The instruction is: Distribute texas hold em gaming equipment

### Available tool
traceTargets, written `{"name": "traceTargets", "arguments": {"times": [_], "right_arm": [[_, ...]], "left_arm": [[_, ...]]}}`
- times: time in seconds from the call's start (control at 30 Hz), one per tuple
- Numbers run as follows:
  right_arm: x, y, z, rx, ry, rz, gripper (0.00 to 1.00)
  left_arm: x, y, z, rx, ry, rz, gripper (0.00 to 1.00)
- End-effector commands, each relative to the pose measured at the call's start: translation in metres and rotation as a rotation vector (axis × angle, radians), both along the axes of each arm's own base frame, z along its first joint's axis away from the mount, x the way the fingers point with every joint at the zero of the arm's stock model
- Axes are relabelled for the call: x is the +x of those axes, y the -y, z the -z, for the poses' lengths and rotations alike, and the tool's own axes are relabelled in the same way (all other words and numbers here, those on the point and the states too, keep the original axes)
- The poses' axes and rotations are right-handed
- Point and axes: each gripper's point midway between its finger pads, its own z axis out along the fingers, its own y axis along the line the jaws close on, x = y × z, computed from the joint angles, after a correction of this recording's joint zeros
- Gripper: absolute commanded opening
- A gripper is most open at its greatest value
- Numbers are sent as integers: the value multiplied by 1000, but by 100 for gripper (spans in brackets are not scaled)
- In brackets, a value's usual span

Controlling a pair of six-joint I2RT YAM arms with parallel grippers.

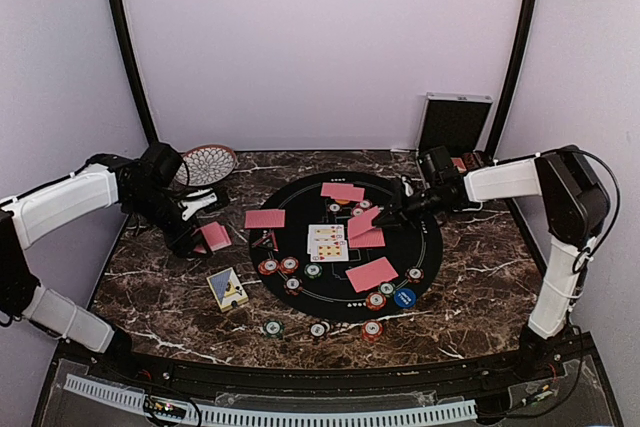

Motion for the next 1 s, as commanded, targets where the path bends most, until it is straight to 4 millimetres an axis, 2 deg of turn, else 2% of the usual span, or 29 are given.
{"name": "traceTargets", "arguments": {"times": [0.0, 0.4, 0.67, 0.97], "right_arm": [[1, 15, 30, -119, 1, -4, 0], [-7, 41, 61, -227, -27, 18, 0], [-8, 52, 71, -313, -34, 18, 0], [-10, 62, 73, -374, -31, 23, 20]], "left_arm": [[-4, -22, -2, 3, 52, -37, 0], [-33, -62, 29, 48, 30, -64, 0], [-60, -69, 59, 66, 21, 41, 0], [-81, -67, 92, 61, -49, 124, 0]]}}
